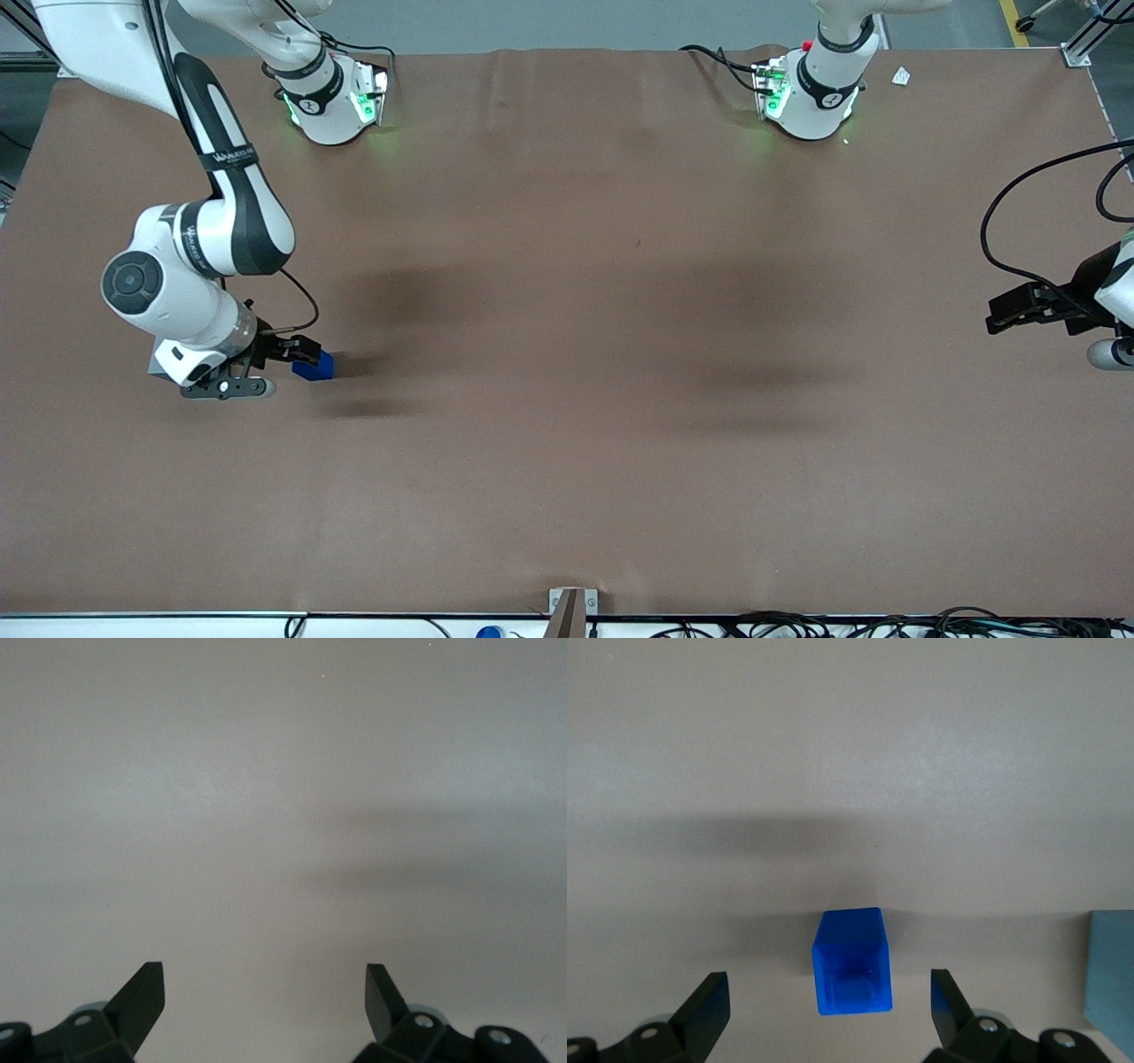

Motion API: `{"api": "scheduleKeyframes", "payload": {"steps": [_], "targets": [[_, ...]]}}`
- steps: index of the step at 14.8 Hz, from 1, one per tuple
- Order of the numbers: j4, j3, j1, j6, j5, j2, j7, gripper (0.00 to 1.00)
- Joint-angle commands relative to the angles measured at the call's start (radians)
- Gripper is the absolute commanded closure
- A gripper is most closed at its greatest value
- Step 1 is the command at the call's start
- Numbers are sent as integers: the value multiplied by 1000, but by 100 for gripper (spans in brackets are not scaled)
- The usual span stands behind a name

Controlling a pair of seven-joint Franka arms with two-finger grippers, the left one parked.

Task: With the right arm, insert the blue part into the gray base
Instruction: 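Lower the open right gripper around the blue block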

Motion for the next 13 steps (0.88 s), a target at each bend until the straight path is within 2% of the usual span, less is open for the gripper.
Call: {"api": "scheduleKeyframes", "payload": {"steps": [1,9,13], "targets": [[-16,-3,9,25,14,18,14,0],[-37,-4,4,33,14,49,2,0],[-71,-4,-3,102,14,58,-3,0]]}}
